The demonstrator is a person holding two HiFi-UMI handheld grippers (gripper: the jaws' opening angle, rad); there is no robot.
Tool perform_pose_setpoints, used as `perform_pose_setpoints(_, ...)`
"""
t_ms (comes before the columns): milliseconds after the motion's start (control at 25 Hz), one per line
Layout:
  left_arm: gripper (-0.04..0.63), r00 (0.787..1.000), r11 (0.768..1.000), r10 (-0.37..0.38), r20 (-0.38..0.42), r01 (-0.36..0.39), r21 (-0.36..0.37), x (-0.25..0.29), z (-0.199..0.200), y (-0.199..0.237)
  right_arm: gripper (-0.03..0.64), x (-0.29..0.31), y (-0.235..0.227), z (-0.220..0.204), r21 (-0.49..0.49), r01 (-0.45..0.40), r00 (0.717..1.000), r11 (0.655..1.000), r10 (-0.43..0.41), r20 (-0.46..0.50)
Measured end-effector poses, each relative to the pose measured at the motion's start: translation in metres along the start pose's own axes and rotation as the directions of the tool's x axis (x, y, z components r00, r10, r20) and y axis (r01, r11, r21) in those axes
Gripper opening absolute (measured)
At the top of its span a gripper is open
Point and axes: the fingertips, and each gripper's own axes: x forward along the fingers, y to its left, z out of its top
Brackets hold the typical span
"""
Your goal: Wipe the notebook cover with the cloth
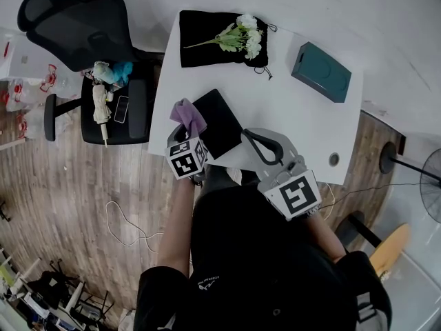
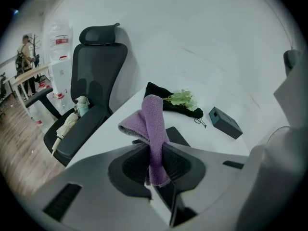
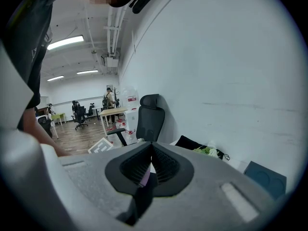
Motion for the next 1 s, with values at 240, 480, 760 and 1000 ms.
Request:
perform_pose_setpoints(240,0.067,0.996,0.996,-0.076,-0.036,0.077,0.047,0.014,-0.007,-0.045,0.005,-0.009,-0.011,-0.004,0.005,0.029,1.0,1.0,-0.029,-0.004)
perform_pose_setpoints(480,0.067,0.989,0.989,-0.118,-0.086,0.125,0.075,0.026,-0.021,-0.075,0.005,-0.02,-0.025,-0.008,0.013,0.064,0.998,0.998,-0.064,-0.01)
perform_pose_setpoints(760,0.067,0.984,0.988,-0.135,-0.115,0.143,0.065,0.039,-0.028,-0.094,0.005,-0.036,-0.041,-0.013,0.018,0.102,0.995,0.995,-0.102,-0.015)
perform_pose_setpoints(1000,0.067,0.981,0.989,-0.136,-0.136,0.143,0.043,0.052,-0.031,-0.103,0.005,-0.045,-0.054,-0.018,0.028,0.127,0.992,0.992,-0.126,-0.023)
